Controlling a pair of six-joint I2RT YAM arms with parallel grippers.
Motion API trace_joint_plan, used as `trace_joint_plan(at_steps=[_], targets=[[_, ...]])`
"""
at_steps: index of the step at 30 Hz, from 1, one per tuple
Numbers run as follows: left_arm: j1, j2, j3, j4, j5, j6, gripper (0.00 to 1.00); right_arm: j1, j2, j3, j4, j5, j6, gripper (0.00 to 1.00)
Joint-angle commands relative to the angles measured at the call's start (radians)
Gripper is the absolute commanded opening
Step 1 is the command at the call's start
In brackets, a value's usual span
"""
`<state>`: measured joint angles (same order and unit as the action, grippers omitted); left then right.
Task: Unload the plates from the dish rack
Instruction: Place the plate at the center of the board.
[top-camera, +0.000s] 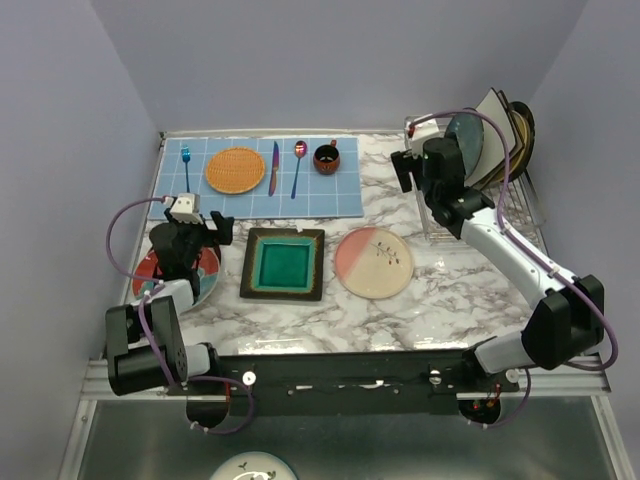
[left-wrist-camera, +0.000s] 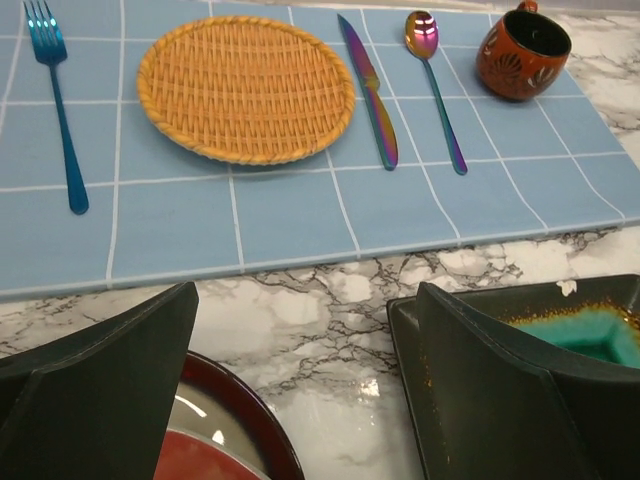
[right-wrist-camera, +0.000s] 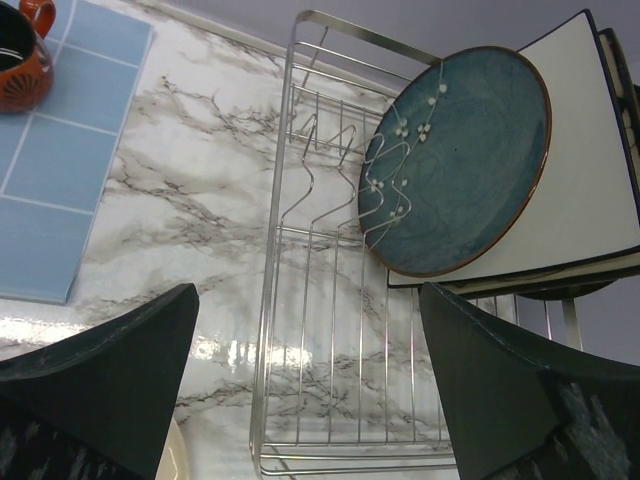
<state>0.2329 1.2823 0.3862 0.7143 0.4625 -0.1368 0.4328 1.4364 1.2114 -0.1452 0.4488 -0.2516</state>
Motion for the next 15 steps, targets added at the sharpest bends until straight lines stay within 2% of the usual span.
trace_joint_plan(at_steps=[1, 3, 4, 5, 7, 9, 10, 14, 15], targets=[[-0.041, 0.055, -0.084, 0.320, -0.108, -0.011, 0.99, -0.005, -0.022, -0.035, 0.059, 0.013, 0.025, 1.00], [-0.064, 0.107, -0.145, 0.413, -0.125, -0.004, 0.99, -0.005, -0.028, -0.052, 0.067, 0.010, 0.023, 1.00], [-0.072, 0.133, -0.170, 0.570, -0.122, -0.001, 0.99, -0.006, -0.031, -0.058, 0.073, 0.008, 0.025, 1.00], [-0.076, 0.144, -0.187, 0.605, -0.117, 0.009, 0.99, -0.008, -0.037, -0.065, 0.078, -0.002, 0.025, 1.00], [-0.099, 0.111, -0.176, 0.518, -0.169, 0.028, 0.99, -0.009, -0.042, -0.088, 0.088, -0.005, 0.023, 1.00], [-0.102, 0.127, -0.184, 0.571, -0.186, 0.019, 0.99, -0.015, -0.048, -0.108, 0.114, -0.010, 0.026, 1.00], [-0.112, 0.117, -0.185, 0.533, -0.200, 0.028, 0.99, -0.016, -0.051, -0.119, 0.122, -0.012, 0.034, 1.00], [-0.153, 0.150, -0.217, 0.612, -0.258, 0.066, 0.99, -0.026, -0.086, -0.202, 0.208, -0.028, 0.048, 1.00], [-0.153, 0.223, -0.228, 0.675, -0.260, 0.039, 0.99, -0.037, -0.102, -0.217, 0.226, -0.028, 0.046, 1.00]])
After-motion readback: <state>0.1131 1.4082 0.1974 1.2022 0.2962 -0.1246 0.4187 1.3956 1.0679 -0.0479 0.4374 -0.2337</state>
